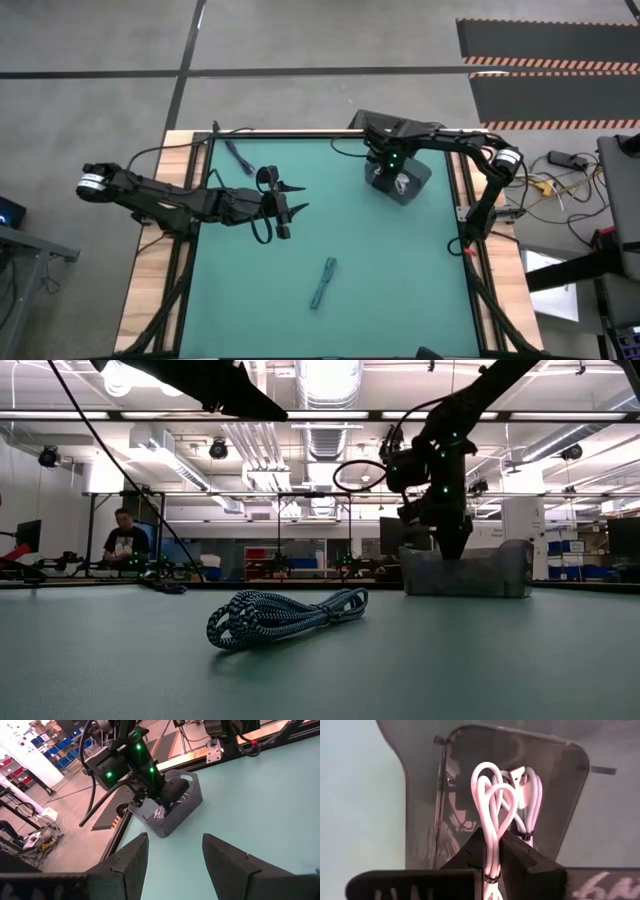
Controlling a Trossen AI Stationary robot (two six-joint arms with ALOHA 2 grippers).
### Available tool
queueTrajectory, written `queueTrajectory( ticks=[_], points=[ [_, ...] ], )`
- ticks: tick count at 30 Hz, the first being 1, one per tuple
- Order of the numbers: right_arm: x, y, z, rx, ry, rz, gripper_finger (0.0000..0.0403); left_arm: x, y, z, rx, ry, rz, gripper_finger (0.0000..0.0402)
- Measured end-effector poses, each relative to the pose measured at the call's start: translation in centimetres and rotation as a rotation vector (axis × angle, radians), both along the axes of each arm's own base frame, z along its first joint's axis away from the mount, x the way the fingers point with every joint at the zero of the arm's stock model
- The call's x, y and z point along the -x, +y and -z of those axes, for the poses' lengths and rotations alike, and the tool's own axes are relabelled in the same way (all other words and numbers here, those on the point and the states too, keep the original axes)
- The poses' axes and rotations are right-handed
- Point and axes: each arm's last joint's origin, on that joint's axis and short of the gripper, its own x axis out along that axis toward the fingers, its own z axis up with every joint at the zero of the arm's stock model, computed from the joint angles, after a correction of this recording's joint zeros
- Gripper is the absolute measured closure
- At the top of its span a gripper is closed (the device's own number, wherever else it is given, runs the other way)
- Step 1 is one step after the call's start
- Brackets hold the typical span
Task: Pick and place USB-C Cables
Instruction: Put the white charger cable into the black container
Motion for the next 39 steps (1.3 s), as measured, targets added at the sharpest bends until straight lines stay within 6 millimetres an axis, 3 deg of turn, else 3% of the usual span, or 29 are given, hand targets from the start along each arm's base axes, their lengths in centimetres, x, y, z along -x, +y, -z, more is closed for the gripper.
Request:
queueTrajectory(
  ticks=[24,39],
  points=[
    [0.5,0.5,2.4,-0.015,-0.047,-0.014,0.0377,0.0,0.0,0.0,0.0,-0.001,0.0,0.023],
    [-0.2,0.0,1.5,0.013,-0.086,-0.008,0.0306,0.0,0.0,0.0,0.0,-0.001,0.0,0.023]
  ],
)
